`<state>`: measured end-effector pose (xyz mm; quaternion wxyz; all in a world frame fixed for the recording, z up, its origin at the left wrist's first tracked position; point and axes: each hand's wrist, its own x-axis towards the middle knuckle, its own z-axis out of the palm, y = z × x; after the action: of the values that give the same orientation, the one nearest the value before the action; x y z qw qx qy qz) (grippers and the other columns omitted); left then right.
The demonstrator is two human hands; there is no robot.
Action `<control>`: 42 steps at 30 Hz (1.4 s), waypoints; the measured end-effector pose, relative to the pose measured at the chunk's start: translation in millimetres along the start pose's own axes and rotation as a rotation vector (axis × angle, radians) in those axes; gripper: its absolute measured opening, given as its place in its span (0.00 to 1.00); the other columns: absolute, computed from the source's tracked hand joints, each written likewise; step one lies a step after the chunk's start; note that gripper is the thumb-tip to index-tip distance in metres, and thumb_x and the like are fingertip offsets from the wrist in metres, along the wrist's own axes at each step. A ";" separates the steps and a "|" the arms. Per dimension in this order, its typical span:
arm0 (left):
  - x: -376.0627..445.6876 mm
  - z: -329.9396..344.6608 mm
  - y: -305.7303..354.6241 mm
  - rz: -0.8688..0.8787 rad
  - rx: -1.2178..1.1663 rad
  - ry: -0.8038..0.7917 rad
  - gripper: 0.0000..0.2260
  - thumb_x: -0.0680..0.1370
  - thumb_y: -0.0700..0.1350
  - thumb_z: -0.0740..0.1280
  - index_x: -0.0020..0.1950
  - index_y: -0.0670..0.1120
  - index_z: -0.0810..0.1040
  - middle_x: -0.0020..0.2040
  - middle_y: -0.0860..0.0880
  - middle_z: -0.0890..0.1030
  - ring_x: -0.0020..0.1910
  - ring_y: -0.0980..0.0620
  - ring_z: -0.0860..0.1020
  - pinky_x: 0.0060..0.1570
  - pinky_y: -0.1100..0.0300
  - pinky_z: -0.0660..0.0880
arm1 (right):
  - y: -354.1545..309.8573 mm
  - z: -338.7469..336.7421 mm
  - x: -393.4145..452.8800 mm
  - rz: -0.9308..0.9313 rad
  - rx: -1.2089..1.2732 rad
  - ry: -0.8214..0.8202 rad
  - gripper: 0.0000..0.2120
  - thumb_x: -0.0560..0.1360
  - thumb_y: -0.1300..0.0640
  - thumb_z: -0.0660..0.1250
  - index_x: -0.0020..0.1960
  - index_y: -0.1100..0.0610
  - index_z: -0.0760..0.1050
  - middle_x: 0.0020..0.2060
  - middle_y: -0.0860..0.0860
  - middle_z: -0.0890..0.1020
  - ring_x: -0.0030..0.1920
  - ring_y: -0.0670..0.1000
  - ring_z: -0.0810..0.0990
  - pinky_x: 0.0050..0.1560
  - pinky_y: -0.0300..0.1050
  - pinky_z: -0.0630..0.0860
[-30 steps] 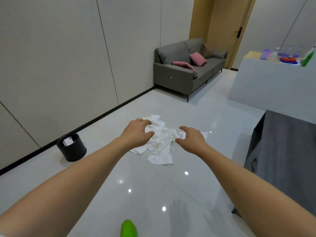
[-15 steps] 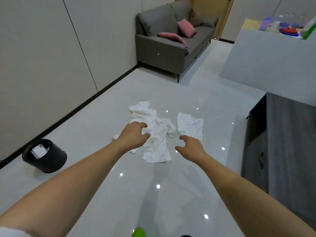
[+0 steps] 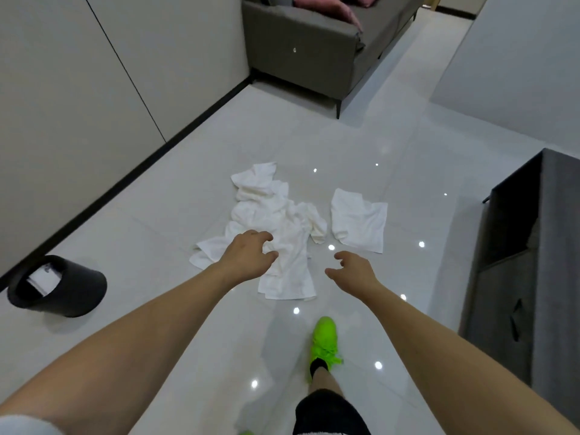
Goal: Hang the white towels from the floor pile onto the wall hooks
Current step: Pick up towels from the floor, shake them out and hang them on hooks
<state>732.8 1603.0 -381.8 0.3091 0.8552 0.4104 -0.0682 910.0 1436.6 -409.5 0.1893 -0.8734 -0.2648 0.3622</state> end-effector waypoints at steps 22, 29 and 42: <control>265.3 212.5 -99.4 -0.305 0.085 -0.363 0.19 0.78 0.52 0.65 0.67 0.48 0.74 0.63 0.45 0.76 0.62 0.46 0.72 0.58 0.58 0.66 | 145.1 170.0 302.4 0.594 0.381 -0.228 0.19 0.72 0.56 0.69 0.60 0.64 0.76 0.54 0.60 0.80 0.55 0.60 0.79 0.57 0.58 0.77; 350.6 366.8 -211.9 -0.351 -0.005 -0.479 0.19 0.77 0.53 0.65 0.67 0.50 0.74 0.62 0.48 0.76 0.59 0.48 0.74 0.52 0.60 0.67 | 213.0 325.4 394.5 0.802 0.623 -0.196 0.09 0.72 0.58 0.71 0.52 0.56 0.77 0.44 0.56 0.80 0.41 0.55 0.79 0.44 0.51 0.81; 429.1 487.3 -312.4 -0.449 -0.102 -0.442 0.18 0.77 0.53 0.65 0.65 0.51 0.75 0.62 0.50 0.77 0.59 0.51 0.74 0.56 0.56 0.73 | 269.0 436.7 494.8 1.207 1.119 0.226 0.08 0.72 0.59 0.74 0.43 0.57 0.74 0.39 0.54 0.79 0.34 0.50 0.75 0.46 0.47 0.80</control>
<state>847.7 1748.6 -1078.0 0.4106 0.6910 0.5148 -0.2982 973.0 1582.1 -1104.4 0.3943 -0.6733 0.4891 0.3897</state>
